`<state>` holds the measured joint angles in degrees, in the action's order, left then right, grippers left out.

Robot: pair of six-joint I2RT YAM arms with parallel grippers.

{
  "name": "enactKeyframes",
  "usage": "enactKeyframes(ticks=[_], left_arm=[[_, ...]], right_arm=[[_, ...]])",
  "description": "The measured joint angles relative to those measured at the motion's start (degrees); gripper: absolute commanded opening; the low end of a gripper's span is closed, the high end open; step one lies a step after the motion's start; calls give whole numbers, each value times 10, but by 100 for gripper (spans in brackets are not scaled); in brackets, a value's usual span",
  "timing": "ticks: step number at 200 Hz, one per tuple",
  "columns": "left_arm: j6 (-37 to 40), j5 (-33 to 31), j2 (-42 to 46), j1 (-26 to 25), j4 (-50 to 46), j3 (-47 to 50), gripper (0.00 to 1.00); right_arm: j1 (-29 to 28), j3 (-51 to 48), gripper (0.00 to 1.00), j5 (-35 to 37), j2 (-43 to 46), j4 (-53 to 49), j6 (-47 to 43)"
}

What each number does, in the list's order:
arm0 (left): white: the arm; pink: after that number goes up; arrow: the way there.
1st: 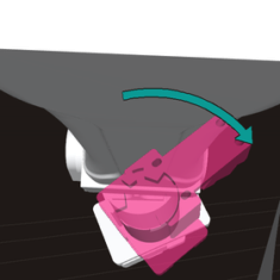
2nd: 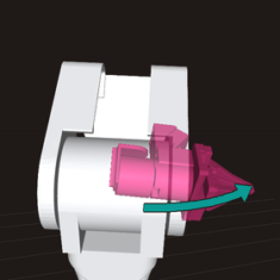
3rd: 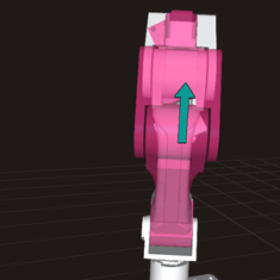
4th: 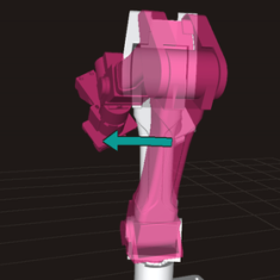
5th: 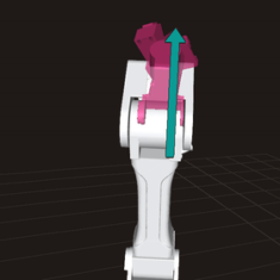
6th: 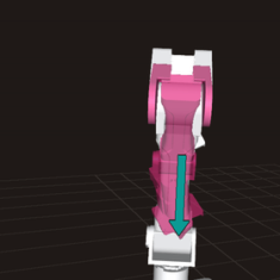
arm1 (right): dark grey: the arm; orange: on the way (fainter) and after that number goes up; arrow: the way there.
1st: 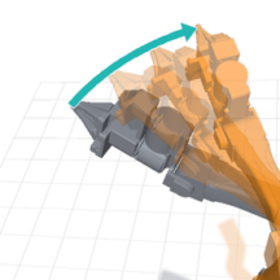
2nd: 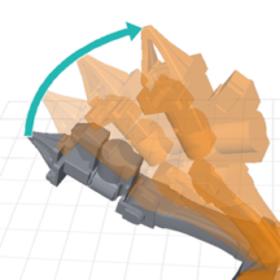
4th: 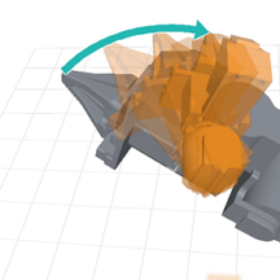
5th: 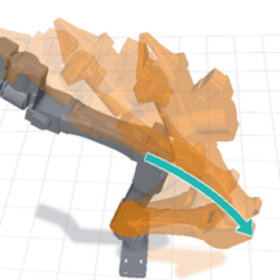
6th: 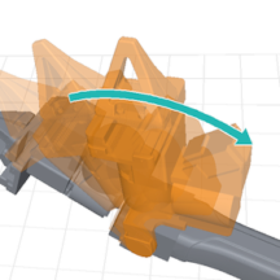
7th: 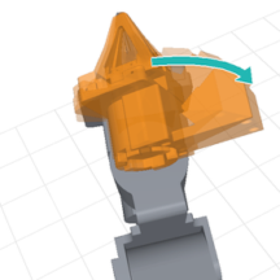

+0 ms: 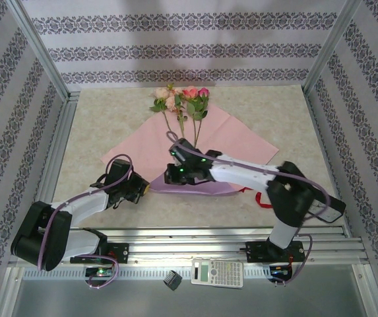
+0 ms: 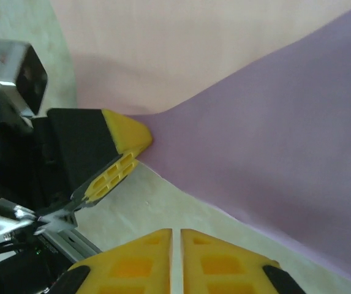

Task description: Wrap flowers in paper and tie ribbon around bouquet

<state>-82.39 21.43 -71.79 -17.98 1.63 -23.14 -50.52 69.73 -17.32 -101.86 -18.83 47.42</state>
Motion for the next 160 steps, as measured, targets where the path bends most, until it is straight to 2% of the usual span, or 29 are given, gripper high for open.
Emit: enactKeyframes(ticks=[26,61,88,129,160], left_arm=[[12,0,0,0,-16,-16,0],[57,-1,2,-6,-73,-57,0],[118,-7,2,-30,-138,-105,0],[223,-31,2,-74,-212,-161,0],[313,-70,-7,-108,-271,-210,0]], right_arm=[[2,25,9,-24,-72,-11,-3],[2,27,8,-35,-110,-23,-3],[4,27,9,-47,-121,-19,-3],[17,23,16,-76,-123,-6,-2],[32,14,19,-107,-123,14,3]])
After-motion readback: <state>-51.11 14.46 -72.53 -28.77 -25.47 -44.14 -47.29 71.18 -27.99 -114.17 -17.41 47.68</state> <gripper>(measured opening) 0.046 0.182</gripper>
